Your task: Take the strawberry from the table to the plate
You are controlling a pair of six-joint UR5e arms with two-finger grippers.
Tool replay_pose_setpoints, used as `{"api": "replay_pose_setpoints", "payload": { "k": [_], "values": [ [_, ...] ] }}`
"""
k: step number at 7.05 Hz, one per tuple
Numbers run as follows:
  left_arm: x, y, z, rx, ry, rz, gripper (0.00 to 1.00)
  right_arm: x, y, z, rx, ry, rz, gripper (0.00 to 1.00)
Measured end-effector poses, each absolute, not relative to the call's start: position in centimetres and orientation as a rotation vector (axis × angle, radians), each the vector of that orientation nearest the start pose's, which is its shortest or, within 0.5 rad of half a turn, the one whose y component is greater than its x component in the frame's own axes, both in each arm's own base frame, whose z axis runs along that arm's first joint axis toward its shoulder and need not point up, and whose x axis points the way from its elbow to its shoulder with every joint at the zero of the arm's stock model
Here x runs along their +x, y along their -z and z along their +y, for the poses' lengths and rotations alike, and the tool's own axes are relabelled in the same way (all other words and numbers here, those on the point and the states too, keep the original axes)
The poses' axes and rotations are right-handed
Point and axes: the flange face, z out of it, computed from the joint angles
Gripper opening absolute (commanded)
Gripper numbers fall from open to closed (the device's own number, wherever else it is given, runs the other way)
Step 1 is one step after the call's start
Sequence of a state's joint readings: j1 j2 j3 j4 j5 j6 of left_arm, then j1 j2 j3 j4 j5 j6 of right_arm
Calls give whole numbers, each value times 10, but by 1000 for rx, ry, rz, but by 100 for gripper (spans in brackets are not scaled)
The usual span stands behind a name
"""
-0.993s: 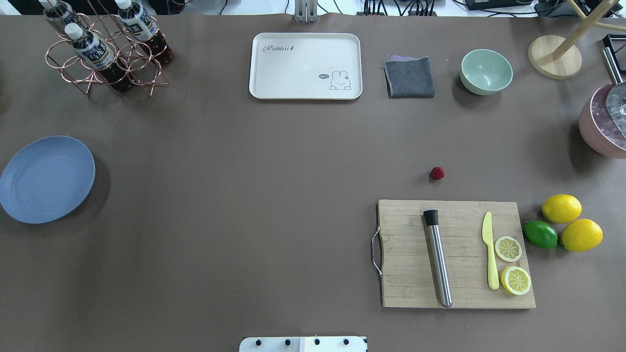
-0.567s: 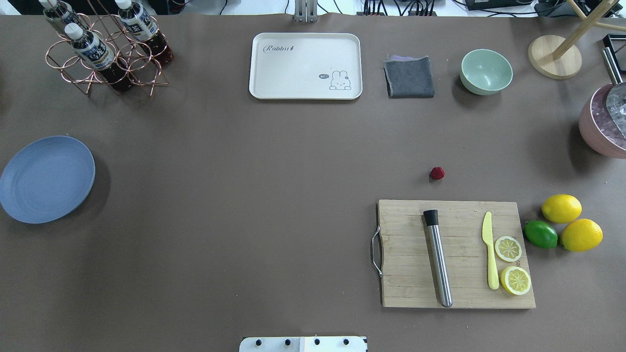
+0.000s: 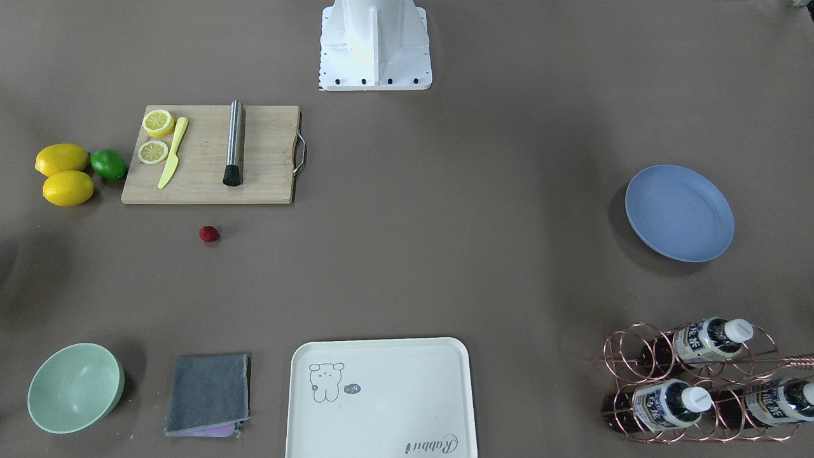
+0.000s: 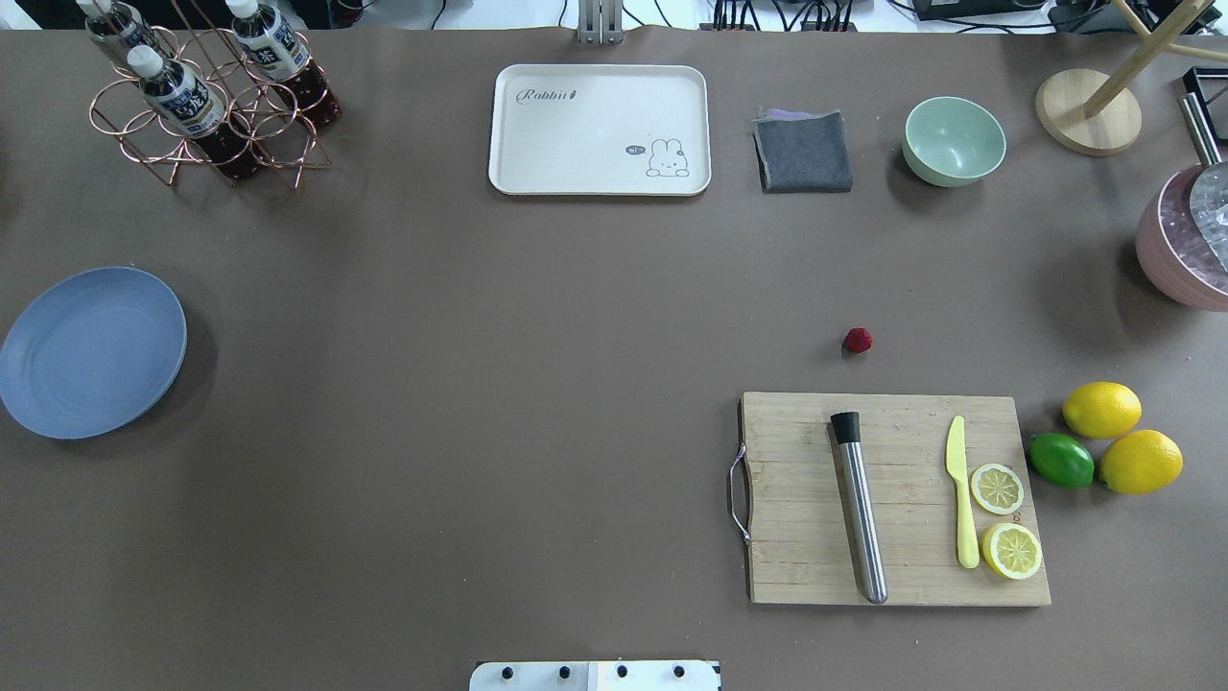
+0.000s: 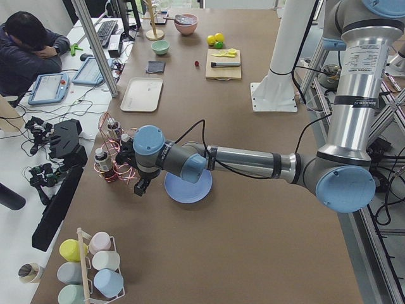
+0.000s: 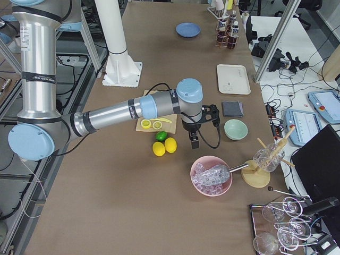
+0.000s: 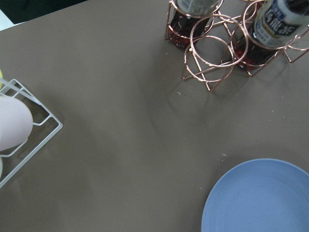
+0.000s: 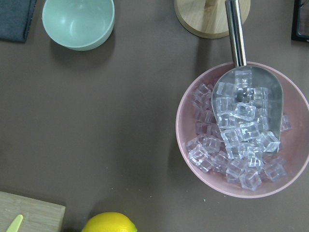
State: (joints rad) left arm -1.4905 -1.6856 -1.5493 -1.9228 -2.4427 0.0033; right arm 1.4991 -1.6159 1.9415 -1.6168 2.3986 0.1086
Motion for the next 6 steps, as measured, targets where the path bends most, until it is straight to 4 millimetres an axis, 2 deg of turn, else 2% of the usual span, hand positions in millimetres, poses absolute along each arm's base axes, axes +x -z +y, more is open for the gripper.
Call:
{"api": "replay_pose_setpoints", "payload": {
  "k": [1, 3, 4, 6],
  "values": [
    [8, -561, -561, 368, -259, 889, 98, 4, -488, -478, 158, 57, -852, 99],
    [35, -553, -561, 347, -194, 925, 98, -53, -474, -487, 112, 13, -838, 99],
    [44, -550, -560, 352, -181, 940, 98, -91, -471, -487, 106, -18, -836, 99],
    [48, -547, -558, 363, -179, 949, 98, -189, -471, -484, 108, -73, -824, 97]
  ]
}}
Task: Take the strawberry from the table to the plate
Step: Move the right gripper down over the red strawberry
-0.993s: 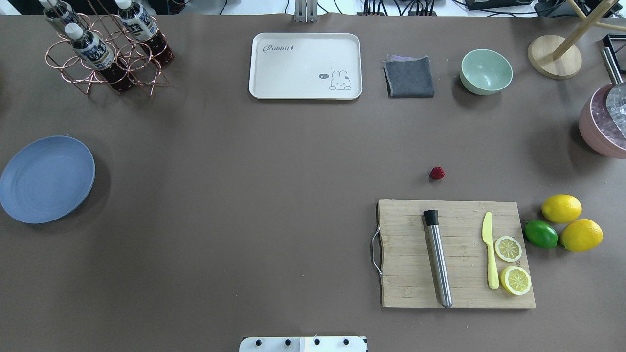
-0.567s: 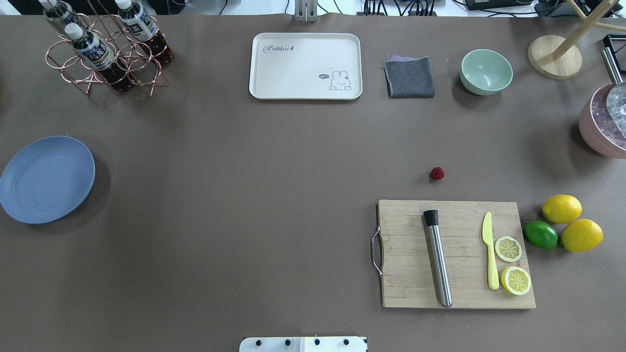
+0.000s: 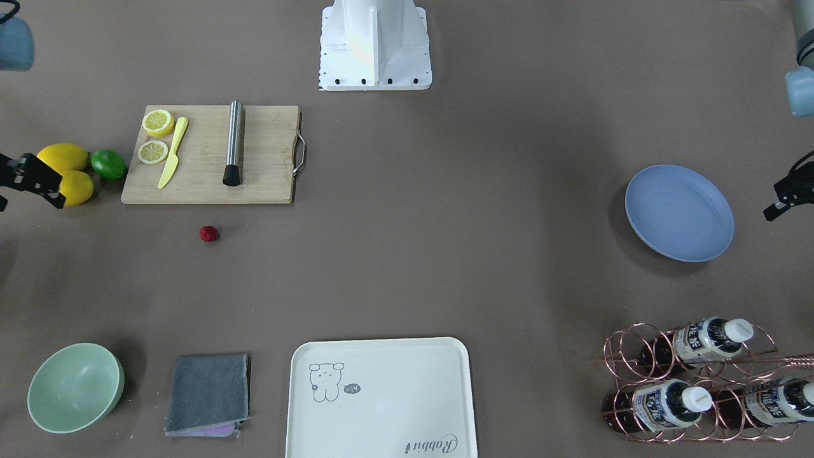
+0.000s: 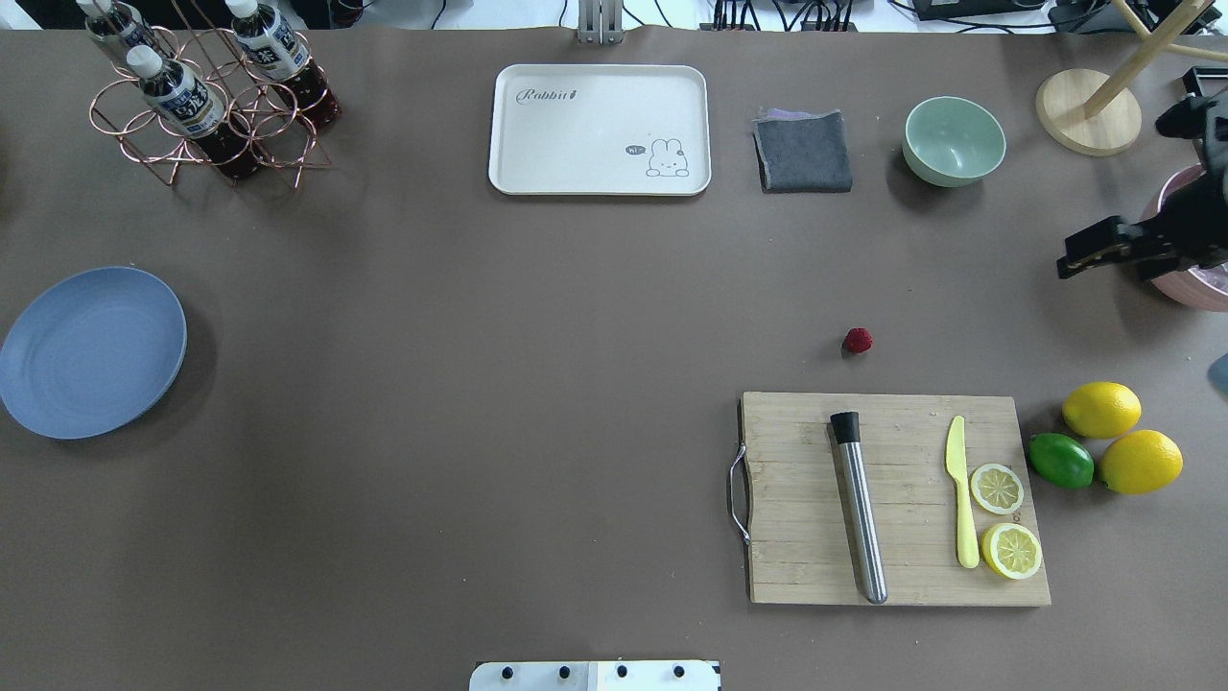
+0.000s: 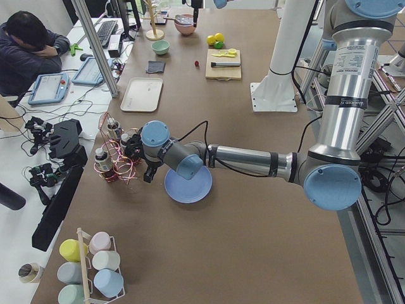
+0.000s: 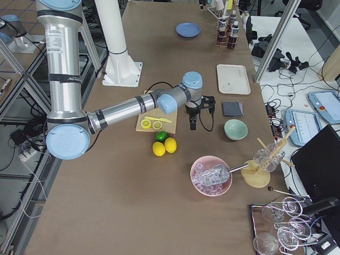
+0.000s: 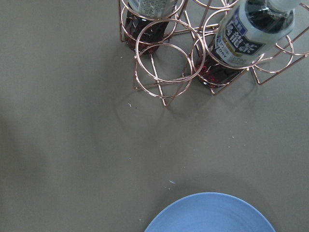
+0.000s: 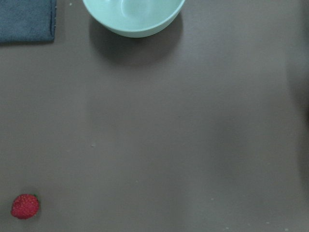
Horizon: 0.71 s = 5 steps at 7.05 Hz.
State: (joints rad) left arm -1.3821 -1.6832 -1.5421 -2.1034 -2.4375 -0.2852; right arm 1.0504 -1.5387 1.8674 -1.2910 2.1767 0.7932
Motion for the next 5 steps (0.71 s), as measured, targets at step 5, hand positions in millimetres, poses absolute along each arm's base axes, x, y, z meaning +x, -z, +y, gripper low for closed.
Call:
{"api": "replay_pose_setpoints", "payload": {
  "k": [5],
  "values": [
    [37, -544, -557, 388, -169, 948, 98, -352, -437, -466, 109, -69, -832, 87]
  ]
}}
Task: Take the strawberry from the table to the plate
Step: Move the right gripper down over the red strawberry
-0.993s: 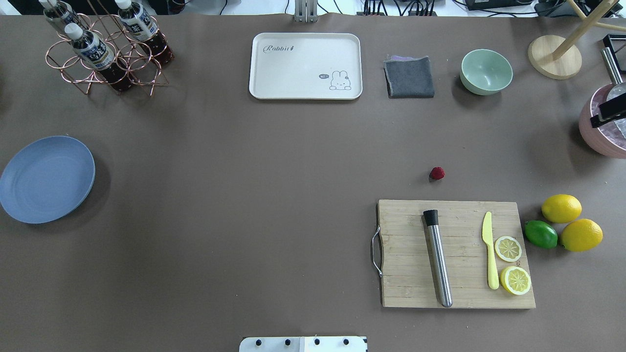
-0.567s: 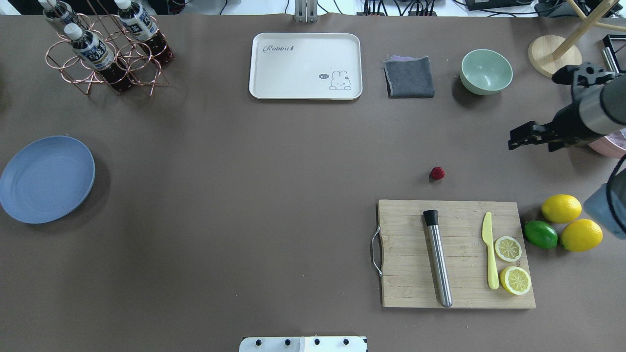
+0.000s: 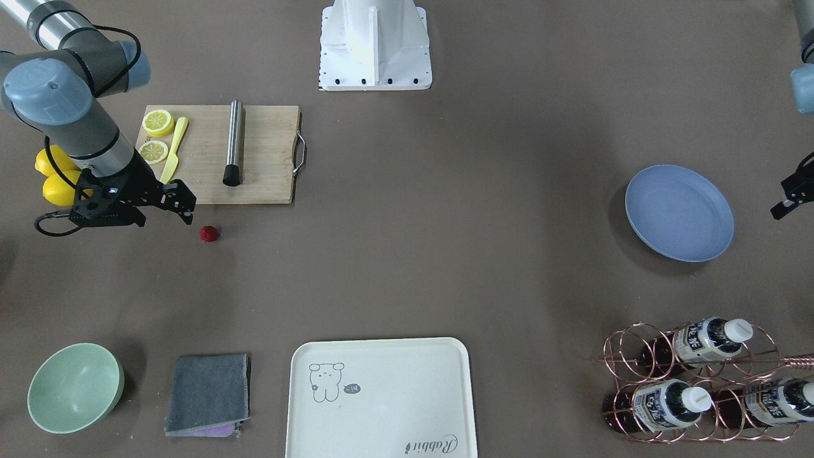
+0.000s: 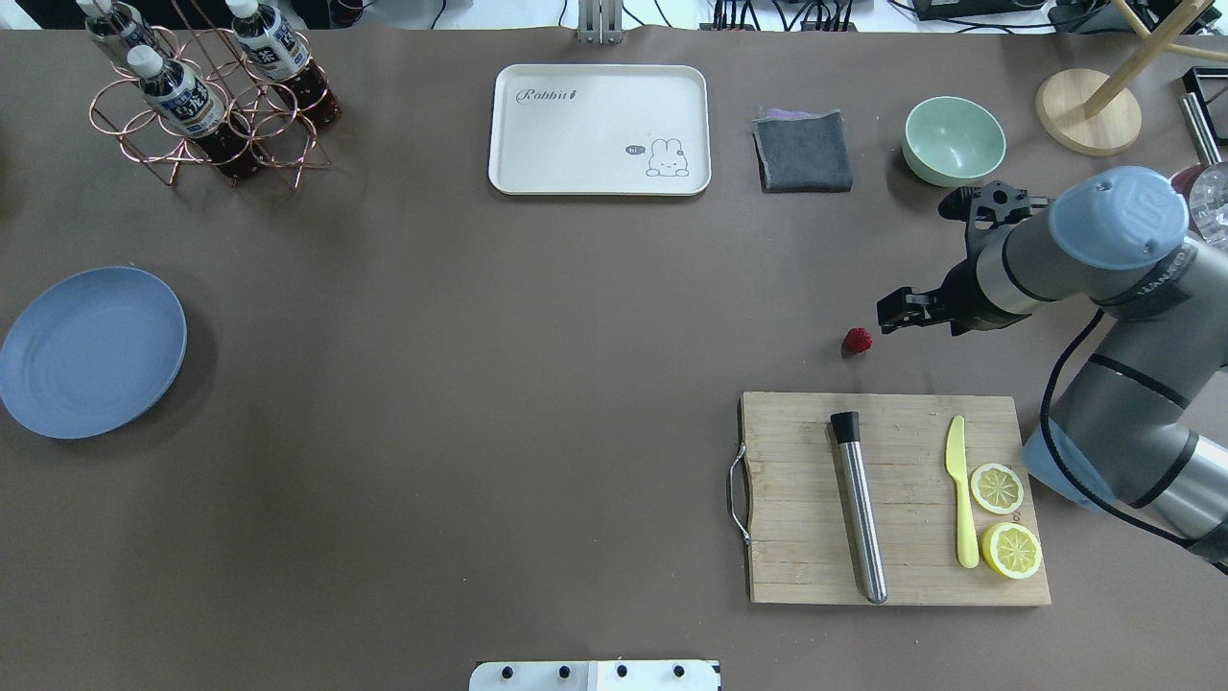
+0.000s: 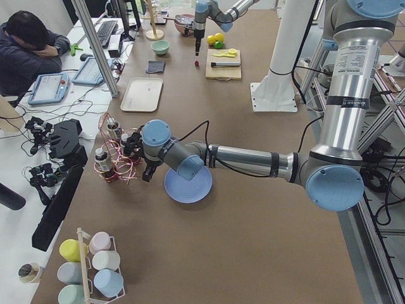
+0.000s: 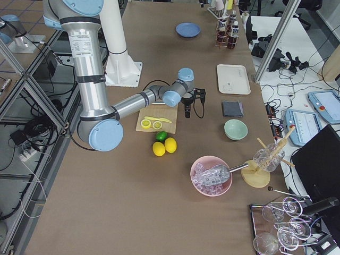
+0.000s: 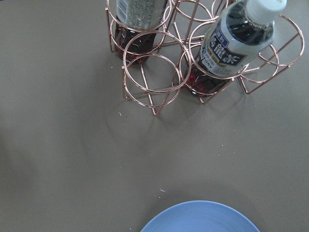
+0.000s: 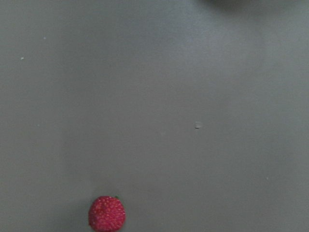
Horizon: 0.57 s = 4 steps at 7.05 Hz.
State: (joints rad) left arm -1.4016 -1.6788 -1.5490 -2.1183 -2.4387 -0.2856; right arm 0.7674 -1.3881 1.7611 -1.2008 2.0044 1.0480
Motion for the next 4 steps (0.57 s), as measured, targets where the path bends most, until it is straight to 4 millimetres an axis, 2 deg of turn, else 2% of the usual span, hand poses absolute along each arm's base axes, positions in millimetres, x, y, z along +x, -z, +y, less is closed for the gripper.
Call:
{"api": "replay_pose_setpoints", "payload": {
  "k": [1, 2, 3, 4],
  "values": [
    [36, -545, -556, 388, -167, 947, 98, -370, -428, -468, 108, -75, -837, 86],
    [36, -545, -556, 387, -167, 947, 98, -384, -424, -472, 108, -79, -835, 79],
    [35, -546, -556, 387, -166, 947, 98, -395, -424, -475, 108, -80, -828, 66],
    [35, -546, -556, 387, -165, 947, 98, -401, -427, -475, 112, -81, -816, 63]
  ]
}}
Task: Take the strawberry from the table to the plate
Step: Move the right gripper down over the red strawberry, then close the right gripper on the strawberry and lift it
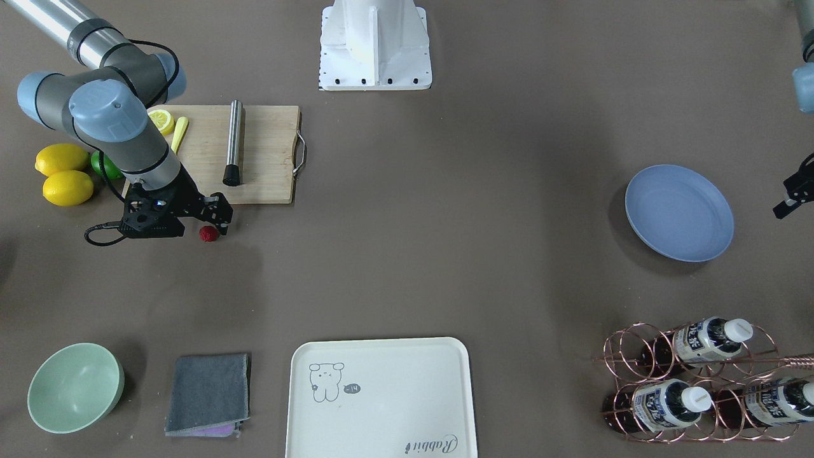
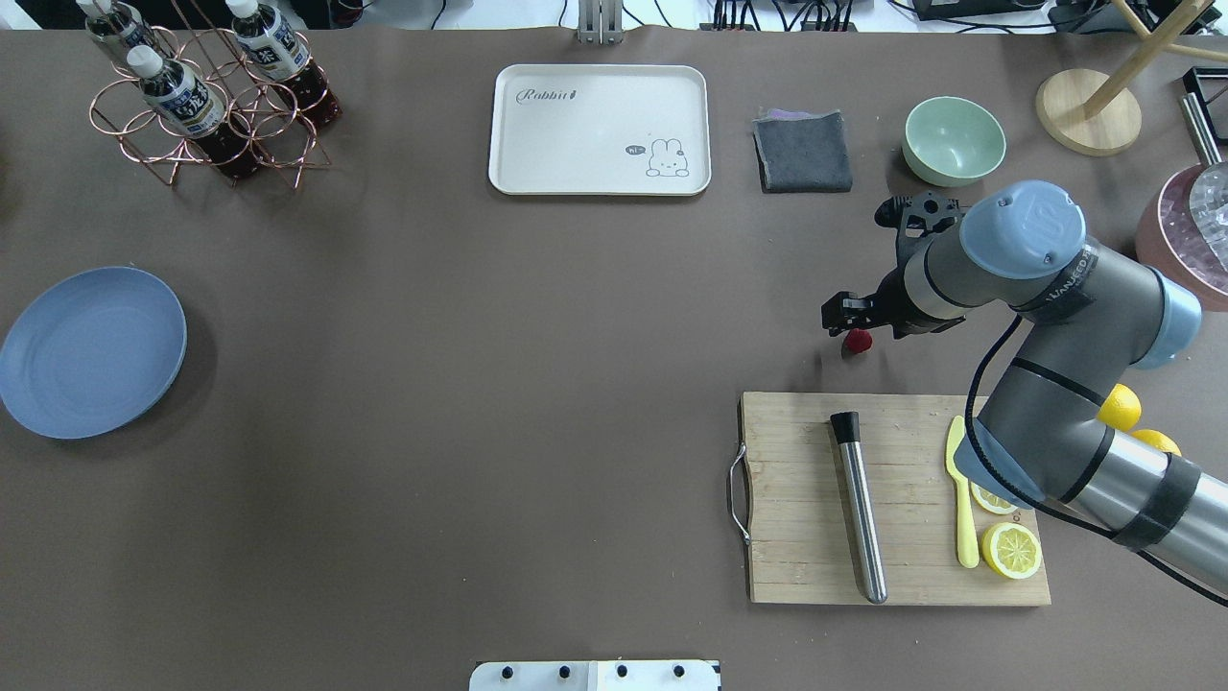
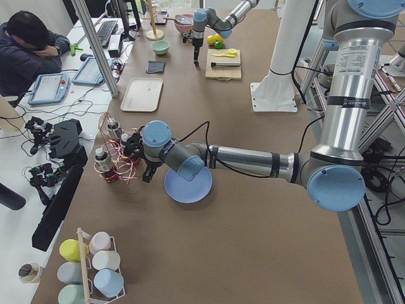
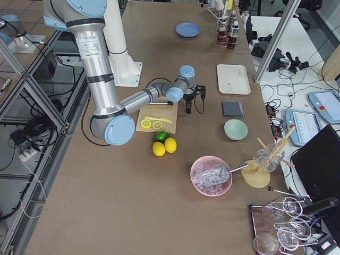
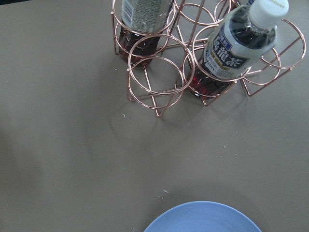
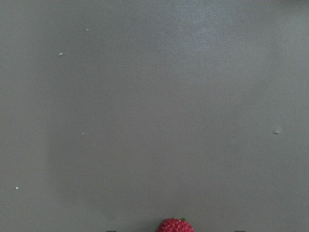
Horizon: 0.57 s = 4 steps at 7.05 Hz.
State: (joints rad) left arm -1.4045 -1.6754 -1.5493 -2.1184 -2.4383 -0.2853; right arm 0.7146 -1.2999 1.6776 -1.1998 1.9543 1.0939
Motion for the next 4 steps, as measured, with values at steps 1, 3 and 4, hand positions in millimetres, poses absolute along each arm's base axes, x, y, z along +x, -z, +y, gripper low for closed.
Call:
{"api": "replay_pose_setpoints", "payload": {
  "k": [1, 3, 4],
  "values": [
    [35, -546, -556, 387, -165, 946, 98, -407, -431, -474, 118, -80, -802, 56],
    [35, -546, -556, 387, -165, 946, 98, -411, -435, -471, 123, -78, -792, 36],
    [35, -547, -556, 386, -165, 946, 98, -412, -435, -470, 121, -82, -791, 7]
  ]
}}
